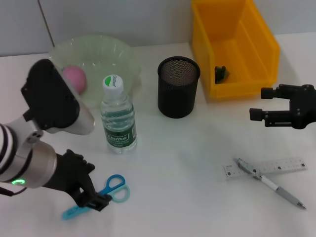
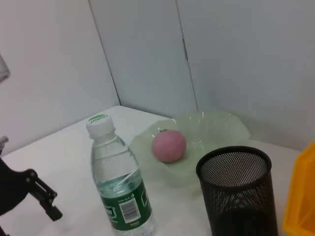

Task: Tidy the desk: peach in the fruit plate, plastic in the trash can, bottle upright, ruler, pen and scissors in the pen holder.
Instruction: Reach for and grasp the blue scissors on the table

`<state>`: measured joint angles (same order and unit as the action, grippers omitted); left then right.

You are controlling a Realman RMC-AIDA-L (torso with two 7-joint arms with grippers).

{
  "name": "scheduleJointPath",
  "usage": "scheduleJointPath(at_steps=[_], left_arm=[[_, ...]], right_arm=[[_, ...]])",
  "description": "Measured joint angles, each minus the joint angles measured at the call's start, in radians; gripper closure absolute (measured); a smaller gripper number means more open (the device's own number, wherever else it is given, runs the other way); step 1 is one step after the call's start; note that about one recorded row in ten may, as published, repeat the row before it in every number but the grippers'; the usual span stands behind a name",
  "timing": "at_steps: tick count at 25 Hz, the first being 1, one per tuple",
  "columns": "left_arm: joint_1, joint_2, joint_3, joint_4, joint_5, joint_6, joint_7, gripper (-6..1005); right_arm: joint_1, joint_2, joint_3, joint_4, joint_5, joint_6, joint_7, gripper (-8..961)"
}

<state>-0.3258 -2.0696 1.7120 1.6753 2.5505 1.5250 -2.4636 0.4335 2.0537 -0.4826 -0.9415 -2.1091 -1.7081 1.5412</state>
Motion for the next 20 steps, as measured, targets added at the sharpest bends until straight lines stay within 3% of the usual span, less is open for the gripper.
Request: scheduleJointPath(at_steps=[14, 20], left_arm=[[-0.080, -0.001, 0.078, -0.086, 0.017, 0.023, -0.064, 227], [-0.084, 0.002, 0.087, -0.108, 0.063, 0.020, -0.056, 232]], right_arm=[[-0.010, 0.006, -0.001, 0.028, 0.000, -0.002, -0.013, 233], [-0.010, 0.007, 0.000, 0.034, 0.000, -0.006, -0.017, 234]])
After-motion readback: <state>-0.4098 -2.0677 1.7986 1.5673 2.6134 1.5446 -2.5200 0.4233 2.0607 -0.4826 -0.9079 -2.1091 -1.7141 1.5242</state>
